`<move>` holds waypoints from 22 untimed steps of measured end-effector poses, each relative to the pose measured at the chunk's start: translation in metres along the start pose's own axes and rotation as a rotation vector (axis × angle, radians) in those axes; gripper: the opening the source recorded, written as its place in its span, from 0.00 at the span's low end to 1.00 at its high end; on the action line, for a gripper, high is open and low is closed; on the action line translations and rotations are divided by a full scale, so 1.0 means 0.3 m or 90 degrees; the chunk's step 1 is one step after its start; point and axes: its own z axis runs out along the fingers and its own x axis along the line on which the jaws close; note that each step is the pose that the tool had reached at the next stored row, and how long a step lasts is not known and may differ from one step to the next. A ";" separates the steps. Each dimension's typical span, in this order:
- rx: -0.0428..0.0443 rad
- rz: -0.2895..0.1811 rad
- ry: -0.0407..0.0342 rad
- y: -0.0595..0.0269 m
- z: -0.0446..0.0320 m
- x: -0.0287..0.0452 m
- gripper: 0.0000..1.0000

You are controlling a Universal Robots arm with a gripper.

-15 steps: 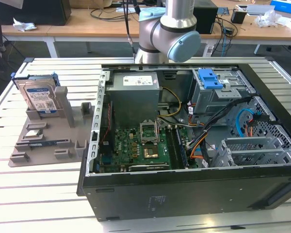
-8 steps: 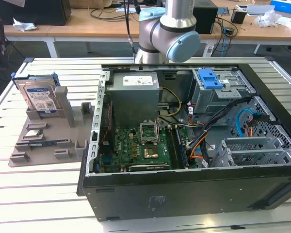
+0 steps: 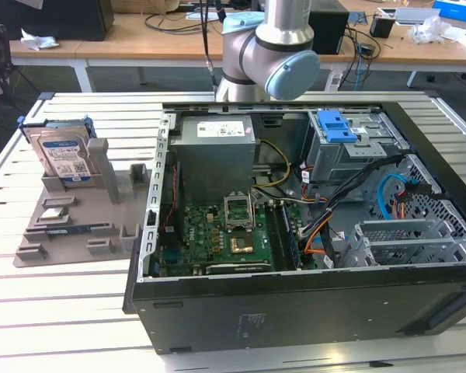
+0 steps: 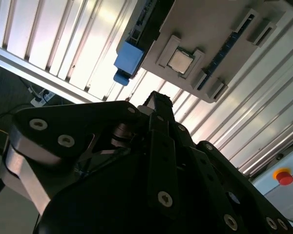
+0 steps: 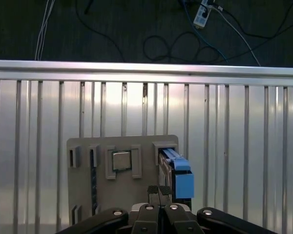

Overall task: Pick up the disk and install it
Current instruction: 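Pick up the disk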

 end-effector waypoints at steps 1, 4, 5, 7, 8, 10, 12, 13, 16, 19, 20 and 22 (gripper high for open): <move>0.0000 0.000 0.0000 0.000 0.000 -0.003 0.11; 0.0000 -0.001 0.0000 -0.001 0.002 -0.030 0.11; 0.0000 -0.001 0.0000 -0.002 0.003 -0.041 0.11; -0.0001 -0.003 0.0001 -0.004 0.008 -0.067 0.11; 0.0000 -0.003 0.0001 -0.005 0.011 -0.069 0.11; -0.0001 -0.004 0.0002 -0.009 0.017 -0.069 0.11; 0.0000 -0.003 0.0002 -0.013 0.019 -0.069 0.11; -0.0001 -0.003 0.0002 -0.013 0.019 -0.069 0.11; -0.0001 -0.004 0.0002 -0.014 0.019 -0.069 0.17; -0.0001 -0.004 0.0002 -0.014 0.019 -0.069 0.29; -0.0001 -0.004 0.0002 -0.014 0.019 -0.069 0.36; -0.0001 -0.004 0.0002 -0.014 0.019 -0.069 0.42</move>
